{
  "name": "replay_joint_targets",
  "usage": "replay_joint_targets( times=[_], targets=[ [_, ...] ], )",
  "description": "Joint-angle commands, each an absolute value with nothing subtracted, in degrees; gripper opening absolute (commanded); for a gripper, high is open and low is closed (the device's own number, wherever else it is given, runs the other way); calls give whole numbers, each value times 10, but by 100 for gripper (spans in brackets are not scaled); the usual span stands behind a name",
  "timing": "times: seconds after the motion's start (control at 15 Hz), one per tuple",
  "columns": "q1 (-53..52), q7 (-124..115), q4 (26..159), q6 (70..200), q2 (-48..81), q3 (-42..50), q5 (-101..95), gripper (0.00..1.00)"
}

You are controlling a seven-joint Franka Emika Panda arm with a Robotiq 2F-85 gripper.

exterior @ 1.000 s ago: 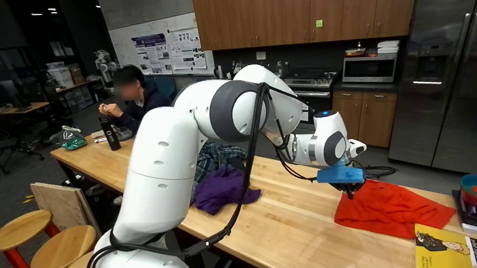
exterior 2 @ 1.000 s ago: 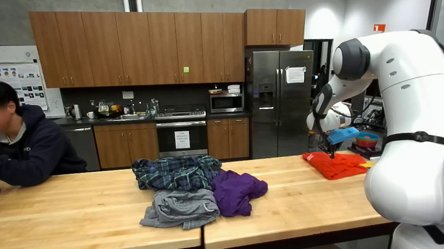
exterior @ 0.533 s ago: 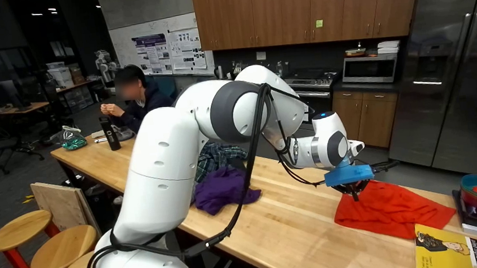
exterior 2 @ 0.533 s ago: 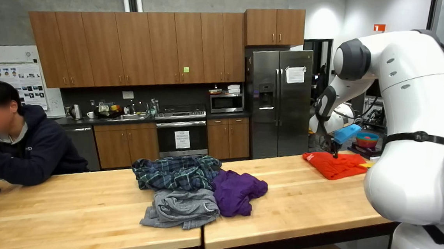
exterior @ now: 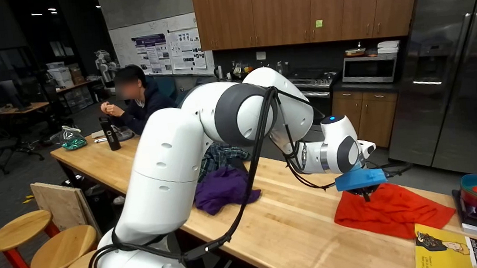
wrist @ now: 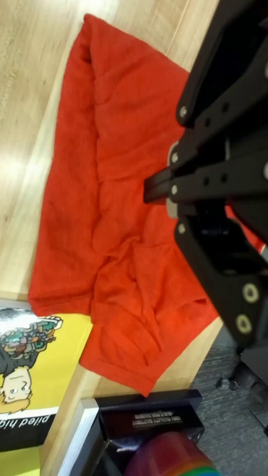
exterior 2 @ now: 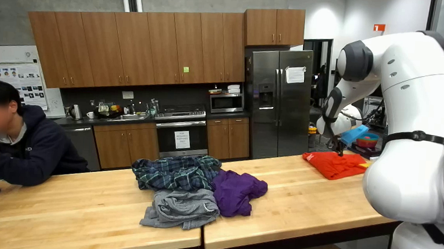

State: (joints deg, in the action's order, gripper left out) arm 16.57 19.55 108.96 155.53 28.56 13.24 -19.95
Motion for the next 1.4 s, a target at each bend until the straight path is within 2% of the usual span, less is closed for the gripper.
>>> replay_joint_targets(
  times=[0.0, 0.53, 1.33],
  targets=[
    [182, 197, 1075, 1608, 300, 121, -177, 0],
    [250, 249, 1004, 1676, 379, 35, -95, 0],
    [339, 350, 815, 1620, 548, -103, -59, 0]
  ],
)
